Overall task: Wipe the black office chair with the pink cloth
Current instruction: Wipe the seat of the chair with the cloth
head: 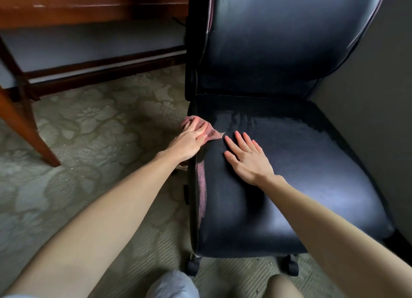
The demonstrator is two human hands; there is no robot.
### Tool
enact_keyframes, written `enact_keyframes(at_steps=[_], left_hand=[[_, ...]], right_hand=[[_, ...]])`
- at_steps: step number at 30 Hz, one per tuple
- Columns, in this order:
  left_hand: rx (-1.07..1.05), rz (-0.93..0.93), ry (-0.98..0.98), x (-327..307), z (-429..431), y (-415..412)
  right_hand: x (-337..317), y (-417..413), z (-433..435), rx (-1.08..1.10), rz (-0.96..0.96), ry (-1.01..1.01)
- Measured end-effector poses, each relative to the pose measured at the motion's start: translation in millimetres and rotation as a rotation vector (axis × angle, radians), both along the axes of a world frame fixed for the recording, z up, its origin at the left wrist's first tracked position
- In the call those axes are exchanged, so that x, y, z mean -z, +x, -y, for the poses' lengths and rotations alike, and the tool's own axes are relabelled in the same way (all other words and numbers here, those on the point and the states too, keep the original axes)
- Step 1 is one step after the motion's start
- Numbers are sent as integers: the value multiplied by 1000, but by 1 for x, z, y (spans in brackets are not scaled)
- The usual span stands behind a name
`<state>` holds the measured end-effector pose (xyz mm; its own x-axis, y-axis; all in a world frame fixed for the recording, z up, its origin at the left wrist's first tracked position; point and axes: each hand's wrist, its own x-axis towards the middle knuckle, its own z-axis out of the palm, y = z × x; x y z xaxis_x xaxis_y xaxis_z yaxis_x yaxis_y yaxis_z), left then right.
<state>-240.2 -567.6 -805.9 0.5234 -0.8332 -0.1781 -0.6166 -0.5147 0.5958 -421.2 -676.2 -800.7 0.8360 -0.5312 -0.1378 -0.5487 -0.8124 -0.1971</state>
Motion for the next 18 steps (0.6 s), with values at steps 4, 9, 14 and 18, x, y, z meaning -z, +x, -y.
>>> enact_keyframes(at_steps=[4,9,14,18], left_hand=[[18,-3,-24,-1,-9,0],[27,-55,-119,11,-55,-33],[53,-20,-74,17,-74,-48],[29,37,1,4,-38,-32]], right_hand=[[2,11,-2,64,30,31],[1,19,-6,129,95,118],[0,14,-8,112,115,130],[-1,10,-7,89,105,125]])
